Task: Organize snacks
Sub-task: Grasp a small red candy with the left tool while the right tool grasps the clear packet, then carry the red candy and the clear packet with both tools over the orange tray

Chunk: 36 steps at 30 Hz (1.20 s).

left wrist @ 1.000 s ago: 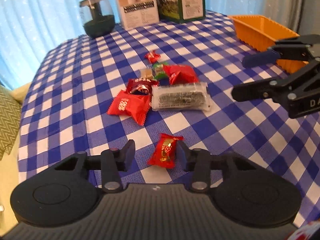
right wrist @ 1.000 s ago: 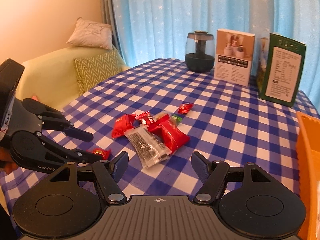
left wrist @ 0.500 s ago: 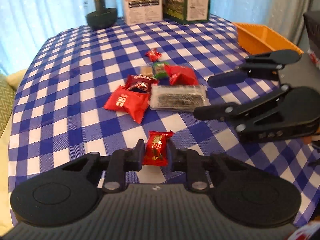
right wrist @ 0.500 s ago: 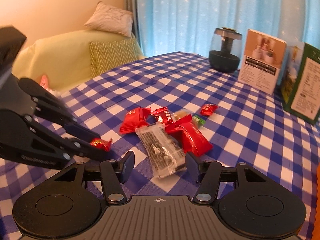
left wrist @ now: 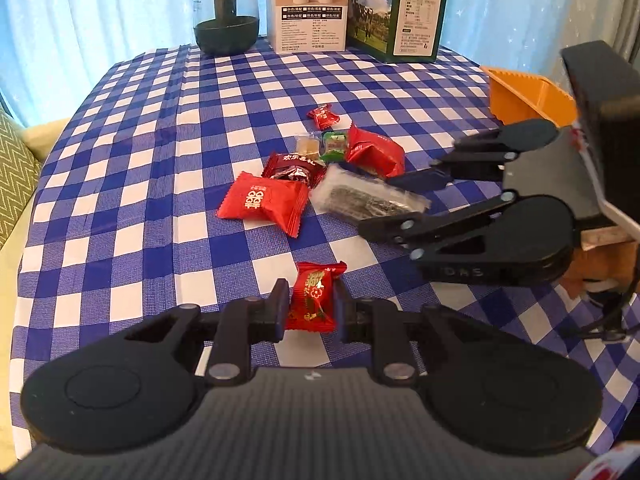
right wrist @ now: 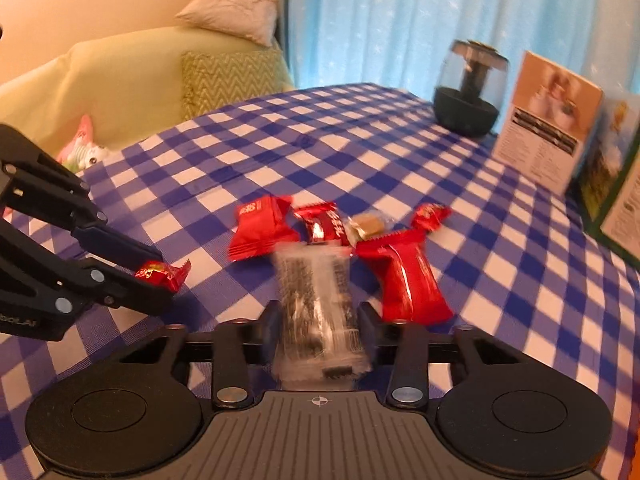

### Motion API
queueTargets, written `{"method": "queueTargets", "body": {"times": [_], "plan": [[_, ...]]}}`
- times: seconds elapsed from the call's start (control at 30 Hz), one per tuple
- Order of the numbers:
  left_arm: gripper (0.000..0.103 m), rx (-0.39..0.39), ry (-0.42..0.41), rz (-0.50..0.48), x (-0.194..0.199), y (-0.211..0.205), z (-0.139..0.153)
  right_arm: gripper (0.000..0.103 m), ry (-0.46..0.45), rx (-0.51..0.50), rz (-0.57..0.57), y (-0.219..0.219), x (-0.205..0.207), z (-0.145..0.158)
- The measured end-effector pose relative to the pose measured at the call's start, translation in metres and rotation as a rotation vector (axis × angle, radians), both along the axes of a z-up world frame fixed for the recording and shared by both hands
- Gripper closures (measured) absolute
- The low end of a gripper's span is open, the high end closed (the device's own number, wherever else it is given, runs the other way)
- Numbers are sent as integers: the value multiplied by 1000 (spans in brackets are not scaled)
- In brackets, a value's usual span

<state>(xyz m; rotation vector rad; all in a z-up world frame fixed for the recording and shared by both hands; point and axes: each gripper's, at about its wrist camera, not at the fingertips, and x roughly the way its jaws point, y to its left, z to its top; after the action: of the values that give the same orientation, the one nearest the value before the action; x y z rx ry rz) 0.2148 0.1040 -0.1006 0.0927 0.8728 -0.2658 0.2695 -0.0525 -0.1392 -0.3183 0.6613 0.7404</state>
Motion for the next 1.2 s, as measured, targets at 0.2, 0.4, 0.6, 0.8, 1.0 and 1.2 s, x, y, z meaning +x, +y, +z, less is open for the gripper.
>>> {"method": "queueTargets", "body": {"times": [0.2,0.4,0.6,0.8,1.0,1.2], "plan": [[83,-16,-5,-28,-8,-19,0,63,67,19,-136,-33,-31,9],[83,-11,-17,-67,-23,-50,-1,63,104,2,-300,-76,-78,16],[83,-5,-8,-73,-44,-71,-10,61,103,9,-335,-99,-110,12],[83,7,-13,-46,-55,-77,-16,40,88,46,-352,-104,-108,11],[83,-2,-25,-30,-58,-75,-16,40,86,54,-337,-100,-102,9],[83,4,-33,-32,-59,-74,-18,46,76,43,-319,-95,-103,6]]}}
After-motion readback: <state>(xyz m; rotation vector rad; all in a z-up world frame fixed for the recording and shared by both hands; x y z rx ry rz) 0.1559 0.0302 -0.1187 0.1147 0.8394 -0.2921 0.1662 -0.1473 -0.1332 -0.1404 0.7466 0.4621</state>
